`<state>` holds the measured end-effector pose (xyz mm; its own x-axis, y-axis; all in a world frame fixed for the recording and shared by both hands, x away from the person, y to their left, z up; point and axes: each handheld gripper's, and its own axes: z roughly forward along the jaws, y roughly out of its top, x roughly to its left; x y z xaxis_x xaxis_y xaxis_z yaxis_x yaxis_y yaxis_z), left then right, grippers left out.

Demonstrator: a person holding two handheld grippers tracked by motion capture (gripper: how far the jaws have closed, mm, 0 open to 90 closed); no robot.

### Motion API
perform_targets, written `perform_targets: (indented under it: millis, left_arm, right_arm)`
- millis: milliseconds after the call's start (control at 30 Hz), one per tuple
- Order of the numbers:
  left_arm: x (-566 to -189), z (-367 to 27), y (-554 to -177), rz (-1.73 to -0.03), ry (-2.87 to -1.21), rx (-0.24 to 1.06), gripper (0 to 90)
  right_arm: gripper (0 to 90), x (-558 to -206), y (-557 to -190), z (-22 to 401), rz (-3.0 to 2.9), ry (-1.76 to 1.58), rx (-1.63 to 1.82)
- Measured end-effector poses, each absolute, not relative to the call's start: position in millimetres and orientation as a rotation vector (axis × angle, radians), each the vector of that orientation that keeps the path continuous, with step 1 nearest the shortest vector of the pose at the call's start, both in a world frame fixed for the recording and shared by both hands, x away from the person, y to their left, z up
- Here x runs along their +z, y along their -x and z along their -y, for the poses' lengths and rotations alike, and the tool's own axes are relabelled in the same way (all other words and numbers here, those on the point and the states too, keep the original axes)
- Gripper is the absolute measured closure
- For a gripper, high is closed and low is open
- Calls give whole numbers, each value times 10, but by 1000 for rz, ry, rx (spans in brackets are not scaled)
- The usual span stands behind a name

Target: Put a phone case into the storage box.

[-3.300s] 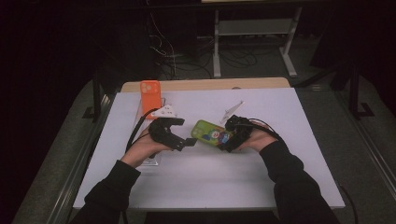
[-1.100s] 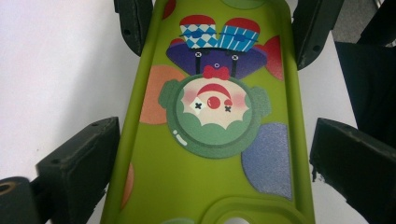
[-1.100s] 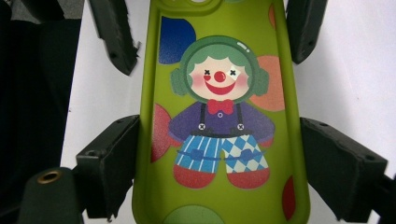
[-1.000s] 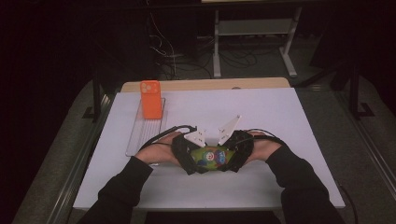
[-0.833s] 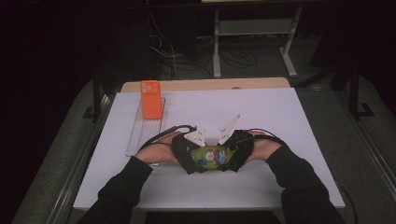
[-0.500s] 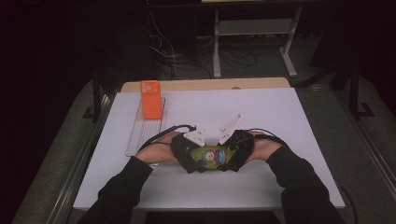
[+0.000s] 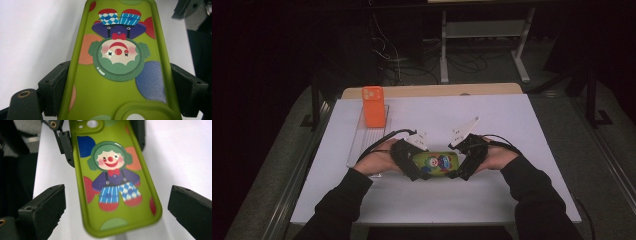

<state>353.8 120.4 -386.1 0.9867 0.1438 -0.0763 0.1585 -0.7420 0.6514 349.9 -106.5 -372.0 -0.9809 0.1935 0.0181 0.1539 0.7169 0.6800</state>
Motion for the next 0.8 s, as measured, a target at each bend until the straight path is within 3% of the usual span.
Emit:
perform_targets:
  millis: [800]
  left_arm:
    - [-3856, -1272, -3593, -583, -2361, 148, 150]
  right_arm:
    - [1, -3844, -3423, 1549, -2515, -949, 1187]
